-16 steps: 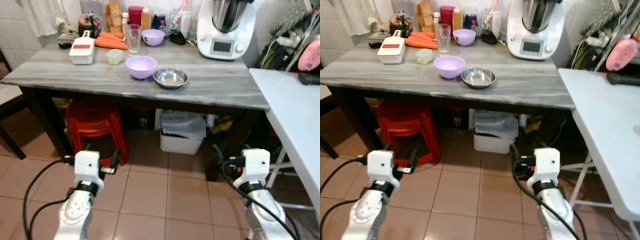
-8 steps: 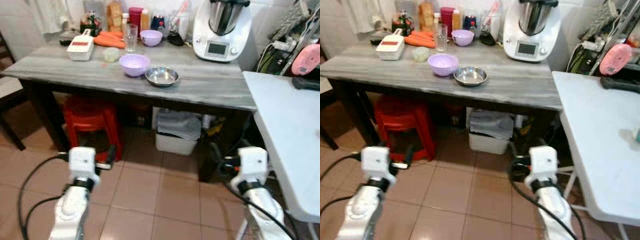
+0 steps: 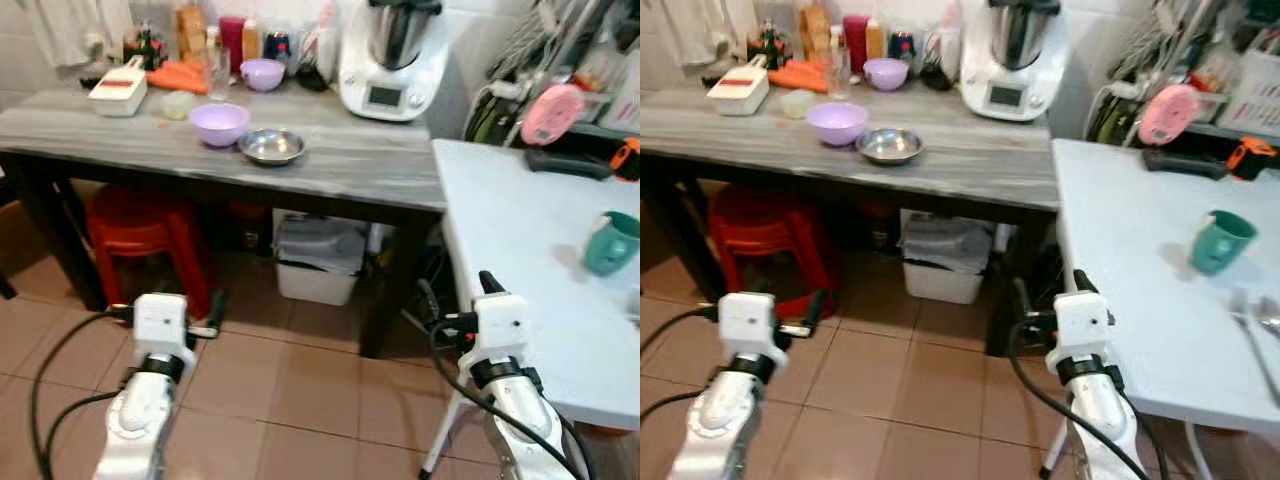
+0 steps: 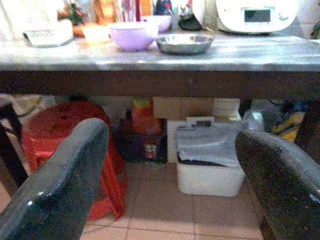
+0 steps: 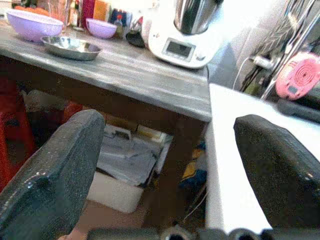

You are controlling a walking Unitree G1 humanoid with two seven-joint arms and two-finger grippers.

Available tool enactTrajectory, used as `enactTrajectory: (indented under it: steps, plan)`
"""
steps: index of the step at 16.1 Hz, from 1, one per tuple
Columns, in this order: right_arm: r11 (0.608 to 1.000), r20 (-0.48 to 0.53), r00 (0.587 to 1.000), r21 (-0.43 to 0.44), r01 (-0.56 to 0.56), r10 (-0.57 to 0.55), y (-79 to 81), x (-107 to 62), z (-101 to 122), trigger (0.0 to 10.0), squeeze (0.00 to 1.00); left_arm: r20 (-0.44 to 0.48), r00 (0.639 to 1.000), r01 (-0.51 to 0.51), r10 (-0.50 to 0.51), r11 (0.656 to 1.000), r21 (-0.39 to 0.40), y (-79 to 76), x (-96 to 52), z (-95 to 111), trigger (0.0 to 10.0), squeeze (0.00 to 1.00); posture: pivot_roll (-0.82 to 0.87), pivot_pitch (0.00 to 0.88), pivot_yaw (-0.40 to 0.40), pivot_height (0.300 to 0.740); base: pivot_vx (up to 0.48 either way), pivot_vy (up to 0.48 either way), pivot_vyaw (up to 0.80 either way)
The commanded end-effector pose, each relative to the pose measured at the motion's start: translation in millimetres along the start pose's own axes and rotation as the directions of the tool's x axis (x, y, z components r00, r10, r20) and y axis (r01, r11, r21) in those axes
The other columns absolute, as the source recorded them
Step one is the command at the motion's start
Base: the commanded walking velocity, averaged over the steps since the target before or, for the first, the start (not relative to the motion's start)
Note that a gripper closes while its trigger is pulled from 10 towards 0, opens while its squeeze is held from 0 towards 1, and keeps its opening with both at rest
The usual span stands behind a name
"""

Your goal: Setting the table

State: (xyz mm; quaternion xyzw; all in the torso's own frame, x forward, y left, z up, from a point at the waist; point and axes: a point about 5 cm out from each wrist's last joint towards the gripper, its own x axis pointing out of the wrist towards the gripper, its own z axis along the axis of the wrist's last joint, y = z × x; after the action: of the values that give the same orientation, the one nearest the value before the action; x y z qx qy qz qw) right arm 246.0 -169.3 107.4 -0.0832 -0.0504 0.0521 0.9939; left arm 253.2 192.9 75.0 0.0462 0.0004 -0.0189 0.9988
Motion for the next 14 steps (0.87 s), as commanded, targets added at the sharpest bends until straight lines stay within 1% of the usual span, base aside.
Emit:
enactTrajectory:
  steps: [1,4,6,8,10,14]
  plan:
    - [0.998,0.03,0.999,-0.046,0.041,-0.04,-9.5,0.8,4.4,10.0,0.0,0.019,0.999,0.028,-0.028,1.0,-0.005,-10.3,5.6,3.8,10.0,0.0,0.01,0.0,-0.05,0.74,0.0,-0.345,0.0]
    - [0.998,0.032,0.999,-0.056,0.033,-0.032,-10.8,2.9,4.6,10.0,0.0,0.033,0.999,0.022,-0.021,1.0,-0.01,-12.2,10.9,6.3,10.0,0.0,0.01,0.0,-0.057,0.74,0.0,-0.344,0.0]
    - [0.997,0.037,0.999,-0.07,0.014,-0.011,-12.2,5.9,6.4,10.0,0.0,0.04,0.999,0.014,-0.013,1.0,-0.023,-15.8,13.8,6.5,10.0,0.0,0.01,0.0,-0.091,0.74,0.0,-0.334,0.0]
    - [0.997,0.038,0.999,-0.082,-0.004,0.007,-13.4,8.2,7.1,10.0,0.0,0.04,0.999,0.004,-0.002,0.999,-0.033,-18.5,13.0,4.8,10.0,0.0,0.01,0.0,-0.109,0.74,0.0,-0.326,0.0]
    - [0.996,0.038,0.999,-0.087,-0.014,0.017,-12.2,9.1,6.3,10.0,0.0,0.039,0.999,-0.006,0.007,0.999,-0.036,-17.3,11.8,3.5,10.0,0.0,0.02,0.0,-0.116,0.74,0.0,-0.324,0.0]
    - [0.997,0.037,0.999,-0.073,-0.019,0.022,-7.3,10.1,5.7,10.0,0.0,0.04,0.999,-0.008,0.009,1.0,-0.028,-13.9,11.5,3.6,10.0,0.0,0.03,0.0,-0.102,0.74,0.0,-0.326,0.0]
